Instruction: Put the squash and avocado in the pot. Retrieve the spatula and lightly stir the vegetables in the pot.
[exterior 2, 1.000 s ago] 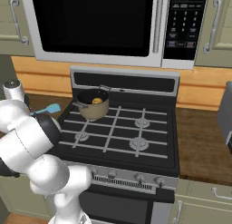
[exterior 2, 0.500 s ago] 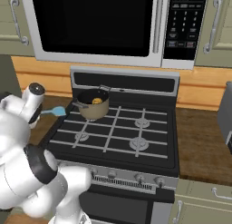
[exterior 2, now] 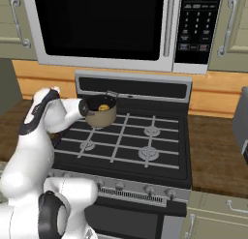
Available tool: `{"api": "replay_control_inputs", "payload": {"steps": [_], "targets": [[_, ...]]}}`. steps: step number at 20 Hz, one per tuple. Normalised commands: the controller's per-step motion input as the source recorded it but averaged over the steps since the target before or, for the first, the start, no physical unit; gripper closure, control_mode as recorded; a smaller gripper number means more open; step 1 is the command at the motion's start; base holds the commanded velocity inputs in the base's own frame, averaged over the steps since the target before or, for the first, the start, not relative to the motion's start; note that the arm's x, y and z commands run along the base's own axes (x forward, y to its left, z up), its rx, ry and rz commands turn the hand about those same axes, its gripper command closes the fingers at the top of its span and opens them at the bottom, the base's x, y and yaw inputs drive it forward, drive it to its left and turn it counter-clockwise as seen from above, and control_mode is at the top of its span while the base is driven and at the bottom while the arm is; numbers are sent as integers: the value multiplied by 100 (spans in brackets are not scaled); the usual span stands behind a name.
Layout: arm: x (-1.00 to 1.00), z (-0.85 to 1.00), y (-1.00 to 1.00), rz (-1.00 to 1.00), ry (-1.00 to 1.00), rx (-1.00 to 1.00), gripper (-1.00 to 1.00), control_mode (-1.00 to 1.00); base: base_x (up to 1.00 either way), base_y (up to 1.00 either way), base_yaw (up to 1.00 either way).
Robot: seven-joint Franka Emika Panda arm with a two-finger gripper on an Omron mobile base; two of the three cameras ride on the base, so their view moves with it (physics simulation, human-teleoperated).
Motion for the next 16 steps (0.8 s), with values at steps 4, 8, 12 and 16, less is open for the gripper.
{"api": "replay_control_inputs", "payload": {"steps": [4, 8, 12, 16], "targets": [[14, 10, -50, 4, 4, 36, 100, -100, 0, 0, 0], [57, 43, -51, 2, 16, 8, 100, -100, 0, 0, 0], [55, 63, -58, 3, 22, 15, 100, -100, 0, 0, 0], [78, 47, -71, 6, 30, 33, 100, -100, 0, 0, 0]]}}
